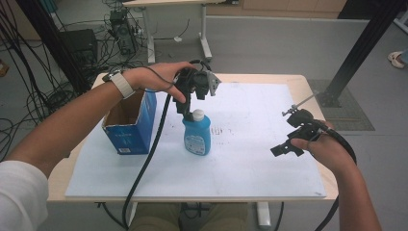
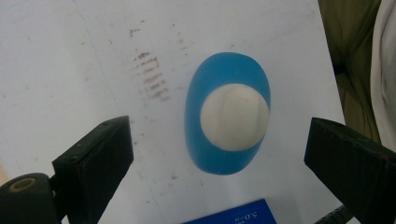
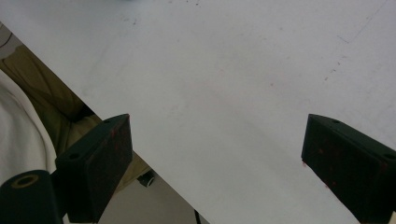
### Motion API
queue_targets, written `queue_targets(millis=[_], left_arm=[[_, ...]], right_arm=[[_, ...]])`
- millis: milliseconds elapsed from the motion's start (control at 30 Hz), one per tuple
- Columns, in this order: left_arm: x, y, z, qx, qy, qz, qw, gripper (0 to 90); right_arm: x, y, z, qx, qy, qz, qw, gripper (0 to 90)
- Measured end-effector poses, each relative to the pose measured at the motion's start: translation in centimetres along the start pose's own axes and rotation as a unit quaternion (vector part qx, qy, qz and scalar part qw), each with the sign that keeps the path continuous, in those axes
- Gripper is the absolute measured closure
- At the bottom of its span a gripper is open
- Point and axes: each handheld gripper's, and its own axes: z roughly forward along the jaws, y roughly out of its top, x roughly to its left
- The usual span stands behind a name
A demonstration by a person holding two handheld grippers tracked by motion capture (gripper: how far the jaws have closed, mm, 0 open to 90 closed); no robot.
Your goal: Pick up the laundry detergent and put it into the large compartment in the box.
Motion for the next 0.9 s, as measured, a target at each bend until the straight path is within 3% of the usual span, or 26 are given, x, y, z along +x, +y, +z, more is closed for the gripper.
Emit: queue_targets(millis=[467,900], left_arm=[[-0.1,0.2,0.2,0.003,0.004,0.001,1.0000,8.3],[-0.3,0.9,1.6,0.017,0.001,0.006,0.9998,8.4]], right_arm=[[0.0,-0.1,0.1,-0.001,0.000,0.001,1.0000,8.7],[-0.1,-0.2,0.3,-0.001,0.002,0.001,1.0000,8.7]])
